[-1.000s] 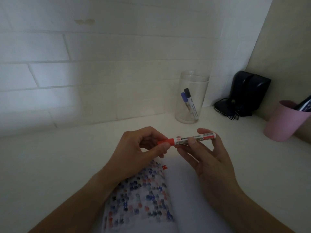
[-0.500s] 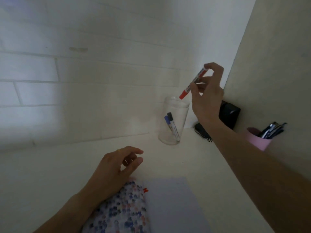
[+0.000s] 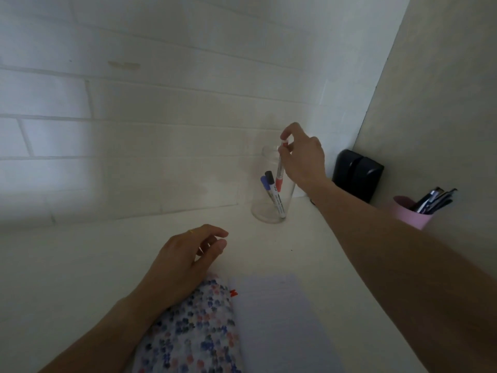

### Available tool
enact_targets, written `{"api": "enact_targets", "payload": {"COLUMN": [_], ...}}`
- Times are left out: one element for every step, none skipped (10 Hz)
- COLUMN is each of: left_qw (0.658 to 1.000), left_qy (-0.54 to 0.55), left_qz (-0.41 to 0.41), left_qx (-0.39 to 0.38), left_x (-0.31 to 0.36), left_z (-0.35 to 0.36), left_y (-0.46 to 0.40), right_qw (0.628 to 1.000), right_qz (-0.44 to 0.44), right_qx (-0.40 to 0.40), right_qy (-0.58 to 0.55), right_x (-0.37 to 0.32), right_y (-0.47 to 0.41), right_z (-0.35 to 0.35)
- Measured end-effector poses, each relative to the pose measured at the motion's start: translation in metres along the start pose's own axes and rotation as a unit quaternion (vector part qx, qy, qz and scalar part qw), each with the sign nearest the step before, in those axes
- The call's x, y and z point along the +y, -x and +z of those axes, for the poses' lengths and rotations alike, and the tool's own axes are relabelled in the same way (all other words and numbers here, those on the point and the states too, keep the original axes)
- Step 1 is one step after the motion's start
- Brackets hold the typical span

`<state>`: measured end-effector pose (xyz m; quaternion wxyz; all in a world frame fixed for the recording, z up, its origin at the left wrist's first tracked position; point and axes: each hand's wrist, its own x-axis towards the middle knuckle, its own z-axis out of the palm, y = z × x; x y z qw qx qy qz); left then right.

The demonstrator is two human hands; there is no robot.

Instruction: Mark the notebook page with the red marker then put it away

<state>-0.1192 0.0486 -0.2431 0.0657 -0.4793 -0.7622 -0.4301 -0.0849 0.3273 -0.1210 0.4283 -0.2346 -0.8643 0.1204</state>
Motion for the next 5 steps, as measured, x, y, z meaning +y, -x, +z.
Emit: {"api": "enact_targets", "payload": {"left_qw": [1.0,1.0,1.0,1.0,0.999], "left_qy": [-0.004,-0.008,-0.011,-0.014,-0.026], "left_qz": [0.0,0.001,0.003,0.012,0.021], "left_qx": [-0.004,-0.004,0.001,0.002,0.006], "left_x": [-0.001,0.0,0.001,0.003,0.003], "left_z": [0.0,-0.001,-0.003,-0.004,-0.005], "left_y": [0.0,0.0,-0.002,-0.001,-0.003], "right_qw": [1.0,1.0,0.998,0.992,0.988], "right_qz": [0.018,0.008,-0.018,-0.018,-0.016], "right_qx": [-0.013,-0.007,0.043,0.064,0.041], "right_qy": [0.013,0.014,-0.032,-0.106,-0.146], "right_x": [0.002,-0.005,-0.024,-0.05,-0.063], "right_y": [0.0,0.0,0.013,0.054,0.121], "right_z": [0.0,-0.01,-0.03,-0.058,-0.078]}}
